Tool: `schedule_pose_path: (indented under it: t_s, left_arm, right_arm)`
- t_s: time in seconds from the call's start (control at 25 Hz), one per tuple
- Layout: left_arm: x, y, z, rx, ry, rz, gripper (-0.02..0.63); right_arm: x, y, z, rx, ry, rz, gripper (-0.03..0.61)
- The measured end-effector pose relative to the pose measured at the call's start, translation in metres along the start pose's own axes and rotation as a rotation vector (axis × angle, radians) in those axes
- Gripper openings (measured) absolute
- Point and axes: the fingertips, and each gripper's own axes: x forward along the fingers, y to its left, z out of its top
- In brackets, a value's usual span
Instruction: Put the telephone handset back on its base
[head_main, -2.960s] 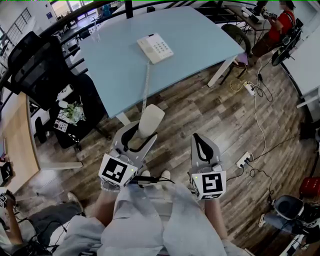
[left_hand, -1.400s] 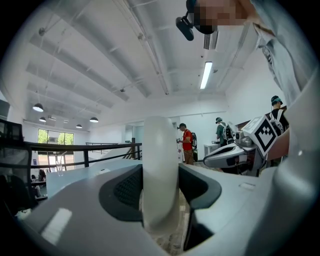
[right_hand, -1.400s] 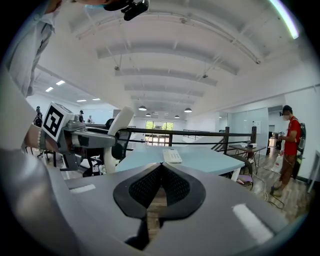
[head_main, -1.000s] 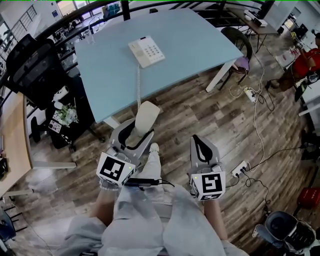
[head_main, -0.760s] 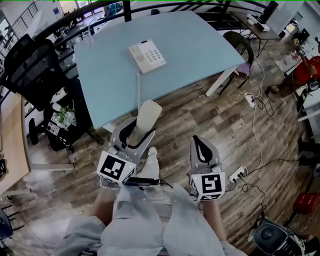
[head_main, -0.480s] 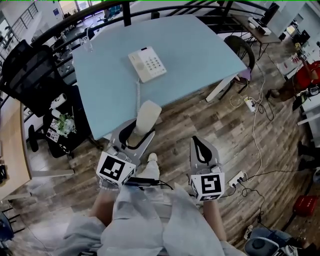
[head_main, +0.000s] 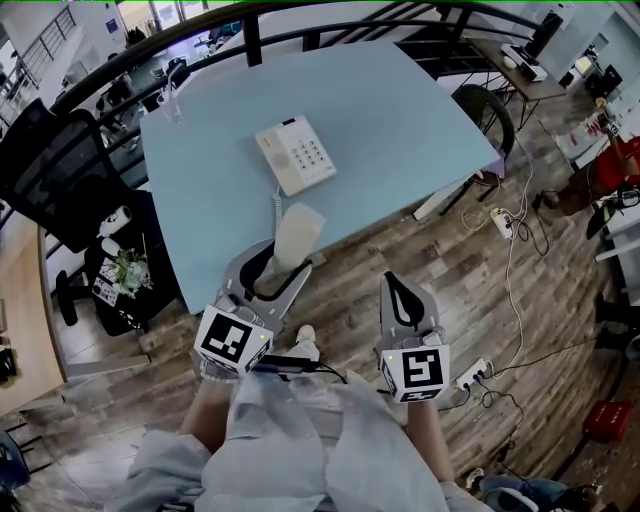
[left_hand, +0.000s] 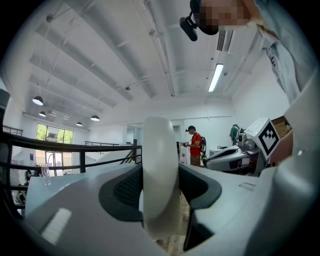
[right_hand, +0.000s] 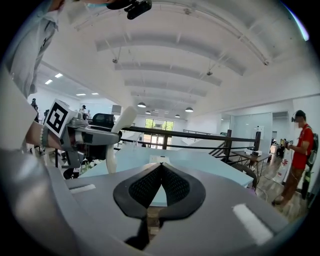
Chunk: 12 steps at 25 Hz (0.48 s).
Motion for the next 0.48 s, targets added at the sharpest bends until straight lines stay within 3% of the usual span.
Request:
schedule_pose_path:
  t_s: [0.48]
  left_arm:
    - [0.051, 0.047, -0.012, -0.02, 0.023, -0.009, 0.218]
  right_arm:
    - [0.076, -0.028, 0.008, 0.006, 0.01, 0.005, -0.002]
